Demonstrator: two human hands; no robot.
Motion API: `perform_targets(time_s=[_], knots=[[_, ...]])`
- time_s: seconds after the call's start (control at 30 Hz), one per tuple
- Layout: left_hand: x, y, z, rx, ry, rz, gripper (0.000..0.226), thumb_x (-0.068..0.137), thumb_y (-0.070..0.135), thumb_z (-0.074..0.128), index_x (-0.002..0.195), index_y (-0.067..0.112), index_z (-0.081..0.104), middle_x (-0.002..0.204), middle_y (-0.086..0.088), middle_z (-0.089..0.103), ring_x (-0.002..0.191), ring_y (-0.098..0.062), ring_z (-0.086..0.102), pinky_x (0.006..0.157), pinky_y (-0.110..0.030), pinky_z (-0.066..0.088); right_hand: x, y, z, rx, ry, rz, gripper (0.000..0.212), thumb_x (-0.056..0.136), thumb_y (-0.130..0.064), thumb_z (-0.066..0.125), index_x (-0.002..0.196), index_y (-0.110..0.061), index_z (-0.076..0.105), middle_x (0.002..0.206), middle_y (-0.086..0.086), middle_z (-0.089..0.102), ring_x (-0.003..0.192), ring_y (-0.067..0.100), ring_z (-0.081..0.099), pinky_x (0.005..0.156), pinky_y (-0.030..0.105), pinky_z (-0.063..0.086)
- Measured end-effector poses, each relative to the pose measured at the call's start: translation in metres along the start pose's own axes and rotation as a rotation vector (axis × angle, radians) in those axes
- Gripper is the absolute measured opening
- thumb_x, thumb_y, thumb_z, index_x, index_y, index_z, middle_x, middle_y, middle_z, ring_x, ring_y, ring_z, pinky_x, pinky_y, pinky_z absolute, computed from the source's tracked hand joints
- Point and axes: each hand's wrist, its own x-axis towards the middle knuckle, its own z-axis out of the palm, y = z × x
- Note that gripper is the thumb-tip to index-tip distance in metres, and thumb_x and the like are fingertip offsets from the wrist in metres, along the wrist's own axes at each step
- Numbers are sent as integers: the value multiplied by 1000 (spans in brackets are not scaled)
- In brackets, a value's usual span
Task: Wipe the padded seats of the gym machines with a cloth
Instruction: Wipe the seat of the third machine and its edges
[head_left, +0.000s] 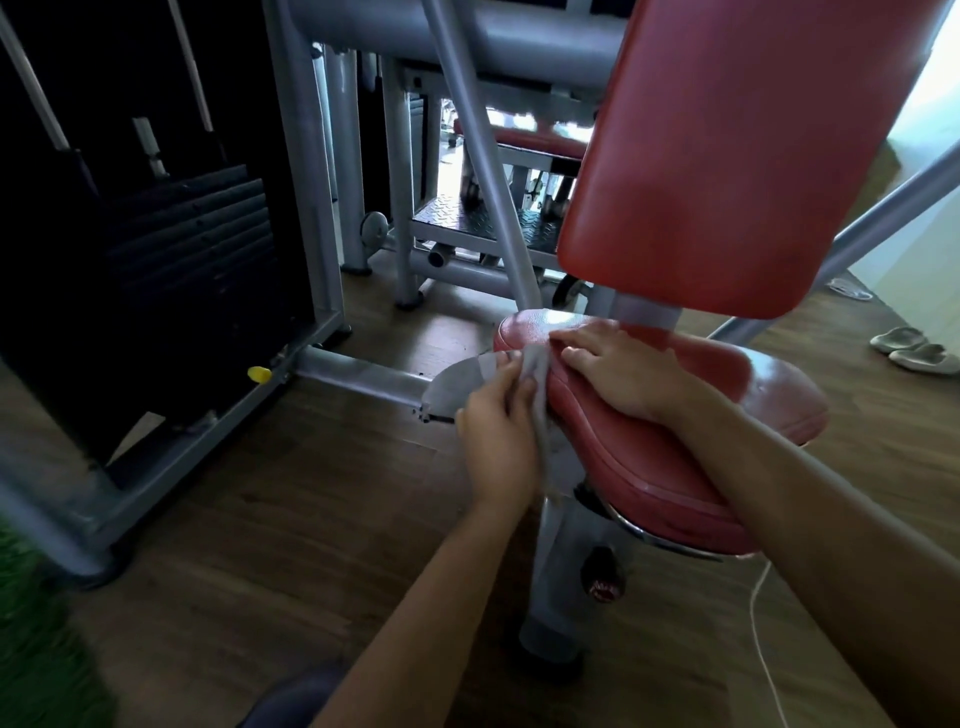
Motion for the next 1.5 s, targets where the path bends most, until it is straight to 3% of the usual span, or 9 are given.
perform_targets(time_s=[0.17,0.33,0.6,0.8,1.03,1.17,1.27,1.37,1.5], knots=[[24,-3,-10,4,42,-110,28,100,20,60,125,13,71,107,-1,77,94,-7,71,90,-27,57,-3,-9,1,7,4,45,42,107,-47,26,146,-49,41,165,-13,22,154,21,14,114,74,4],[-17,-2,-5,-4,-13,-5,29,97,17,64,126,16,69,115,22,63,92,30,53,87,3,41,-2,-10,1,-39,-42,65,44,107,-49,25,149,-52,32,167,-15,16,156,25,6,114,74,2],[44,-2,-11,-63,34,-175,22,99,19,62,116,10,73,94,2,77,89,-12,73,82,-26,60,1,-9,1,-78,-81,72,47,107,-49,25,154,-50,24,168,-15,10,156,27,0,113,76,0],[-20,0,2,-95,8,-92,31,96,15,67,127,15,67,112,23,66,98,18,62,92,-7,48,1,-9,0,-69,-87,81,48,107,-48,23,155,-49,22,168,-14,9,156,26,-2,113,76,0],[39,-3,-7,-140,30,-197,26,98,17,63,120,7,71,102,-3,77,95,-16,74,92,-35,59,3,-8,1,-37,-71,97,50,105,-49,29,155,-43,27,169,-10,9,156,23,2,116,72,-1],[23,-7,-8,-161,-17,-152,25,96,15,66,119,8,73,102,-1,78,97,-15,74,94,-41,58,10,-1,-4,-32,-60,138,47,102,-47,34,145,-32,45,163,8,27,147,34,28,118,62,20],[18,-8,-9,-179,-37,-121,26,95,14,67,120,10,73,106,-1,77,97,-10,73,94,-35,58,7,6,-18,-53,-137,77,69,86,-73,30,141,-36,49,158,3,39,143,30,37,116,56,27],[29,-5,-14,-135,3,-72,32,94,16,69,126,12,69,123,1,72,99,6,65,94,-18,54,0,15,-20,-84,-90,104,72,83,-84,31,146,-48,40,161,0,33,147,32,30,120,55,21],[41,-11,-19,-156,120,-49,36,90,19,73,126,23,69,126,12,68,108,6,65,92,-20,56,7,20,-11,-79,-105,128,101,57,-94,9,150,-57,22,168,0,17,153,37,13,122,59,10]])
